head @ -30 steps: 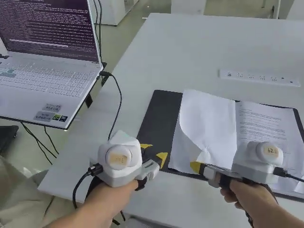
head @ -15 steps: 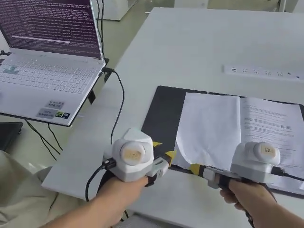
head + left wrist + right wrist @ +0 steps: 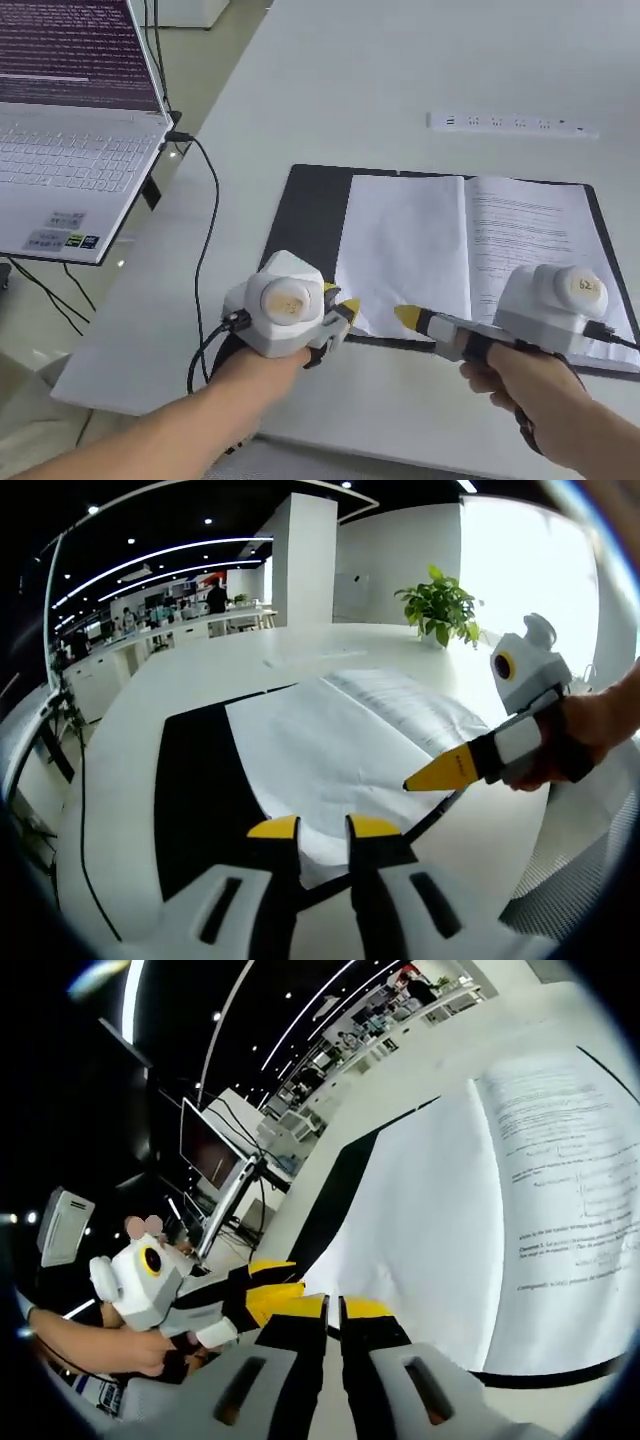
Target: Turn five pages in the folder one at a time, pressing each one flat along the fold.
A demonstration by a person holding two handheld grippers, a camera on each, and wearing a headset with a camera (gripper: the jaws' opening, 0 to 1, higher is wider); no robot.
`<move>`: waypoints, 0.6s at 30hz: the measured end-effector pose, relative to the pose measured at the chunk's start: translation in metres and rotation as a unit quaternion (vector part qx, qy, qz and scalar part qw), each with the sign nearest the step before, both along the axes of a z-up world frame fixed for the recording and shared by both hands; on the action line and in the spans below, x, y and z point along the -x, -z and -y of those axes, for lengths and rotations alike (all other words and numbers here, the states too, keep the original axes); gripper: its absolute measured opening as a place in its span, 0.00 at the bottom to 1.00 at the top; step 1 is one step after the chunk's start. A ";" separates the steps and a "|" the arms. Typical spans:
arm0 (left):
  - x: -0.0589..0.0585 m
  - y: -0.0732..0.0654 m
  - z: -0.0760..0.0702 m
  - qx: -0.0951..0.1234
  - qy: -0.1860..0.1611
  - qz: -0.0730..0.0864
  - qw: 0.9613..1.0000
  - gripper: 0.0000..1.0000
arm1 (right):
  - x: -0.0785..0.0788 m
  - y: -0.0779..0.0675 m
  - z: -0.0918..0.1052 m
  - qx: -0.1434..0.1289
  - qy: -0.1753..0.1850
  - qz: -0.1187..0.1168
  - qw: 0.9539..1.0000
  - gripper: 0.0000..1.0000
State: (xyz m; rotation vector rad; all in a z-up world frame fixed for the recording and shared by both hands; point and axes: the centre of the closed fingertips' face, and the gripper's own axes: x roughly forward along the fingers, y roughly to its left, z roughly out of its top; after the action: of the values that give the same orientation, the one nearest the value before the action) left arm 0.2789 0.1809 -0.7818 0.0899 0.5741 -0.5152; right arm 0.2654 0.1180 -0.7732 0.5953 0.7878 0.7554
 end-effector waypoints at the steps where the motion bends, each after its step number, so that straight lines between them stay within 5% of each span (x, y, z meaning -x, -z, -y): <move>1: -0.002 0.003 0.002 -0.003 0.000 -0.001 1.000 0.16 | -0.004 -0.001 0.004 -0.002 0.005 0.000 1.000 0.03; 12: 0.000 0.038 0.001 -0.055 -0.019 -0.032 0.998 0.14 | -0.054 -0.004 0.041 -0.012 0.054 -0.015 0.998 0.00; 13: -0.002 0.035 0.003 -0.047 -0.022 -0.019 0.998 0.13 | -0.057 -0.005 0.042 -0.013 0.057 -0.017 0.998 0.00; 18: -0.001 0.035 0.002 -0.043 -0.027 -0.007 0.999 0.13 | -0.077 -0.006 0.048 -0.018 0.071 -0.029 0.997 0.00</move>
State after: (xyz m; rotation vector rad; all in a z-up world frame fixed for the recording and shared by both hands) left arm 0.2800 0.1785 -0.8168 0.1523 0.6118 -0.4397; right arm 0.3427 0.0695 -0.7673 0.7005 0.7771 0.6244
